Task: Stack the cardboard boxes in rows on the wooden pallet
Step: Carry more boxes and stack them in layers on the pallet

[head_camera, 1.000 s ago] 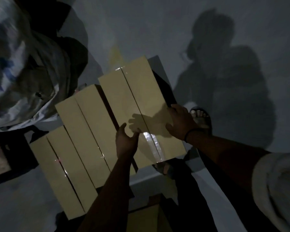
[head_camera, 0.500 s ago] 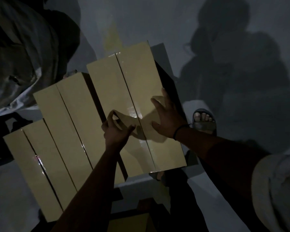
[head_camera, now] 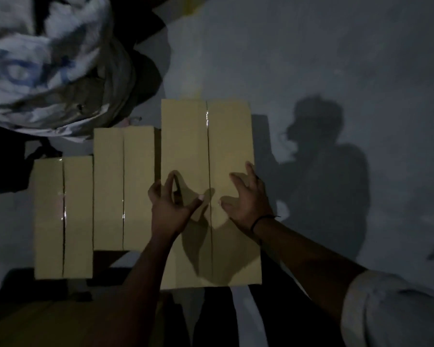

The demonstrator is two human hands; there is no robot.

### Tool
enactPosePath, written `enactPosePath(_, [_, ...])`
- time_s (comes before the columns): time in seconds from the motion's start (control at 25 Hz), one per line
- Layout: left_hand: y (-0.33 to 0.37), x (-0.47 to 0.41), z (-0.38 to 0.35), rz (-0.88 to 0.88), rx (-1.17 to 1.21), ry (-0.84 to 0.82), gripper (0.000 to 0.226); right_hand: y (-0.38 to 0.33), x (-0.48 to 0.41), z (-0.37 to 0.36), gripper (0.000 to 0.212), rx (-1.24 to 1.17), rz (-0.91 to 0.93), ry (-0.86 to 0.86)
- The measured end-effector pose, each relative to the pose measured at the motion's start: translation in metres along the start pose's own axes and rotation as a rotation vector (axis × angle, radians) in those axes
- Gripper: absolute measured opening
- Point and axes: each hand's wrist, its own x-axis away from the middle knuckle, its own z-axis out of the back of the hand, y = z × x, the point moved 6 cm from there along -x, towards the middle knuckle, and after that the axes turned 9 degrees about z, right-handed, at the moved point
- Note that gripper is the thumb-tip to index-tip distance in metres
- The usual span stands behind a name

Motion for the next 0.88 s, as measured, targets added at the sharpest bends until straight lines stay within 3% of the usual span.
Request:
enactPosePath(0.16, [0.058, 0.087, 0.055, -0.064, -0.056, 0.079, 0.123, -0.057, 0.047, 0.094, 0.068, 0.110, 0.126, 0.072])
enactPosePath(0.36, [0.066, 0.183, 0.121, -0.117, 0.005, 0.133, 0.111, -0.130, 0.117, 0.169, 0.062, 0.137, 0.259, 0.217])
enactPosePath(0.64, [-0.013, 0.350, 0.183, -0.156, 0.160, 0.347, 0.090, -0.232, 0.257, 0.191, 0.057, 0.211, 0.496, 0.383])
enactPosePath(0.88, [-0.096, 0.481, 0.221, -0.102, 0.263, 0.613, 0.086, -0.315, 0.365, 0.165, 0.055, 0.252, 0.708, 0.383])
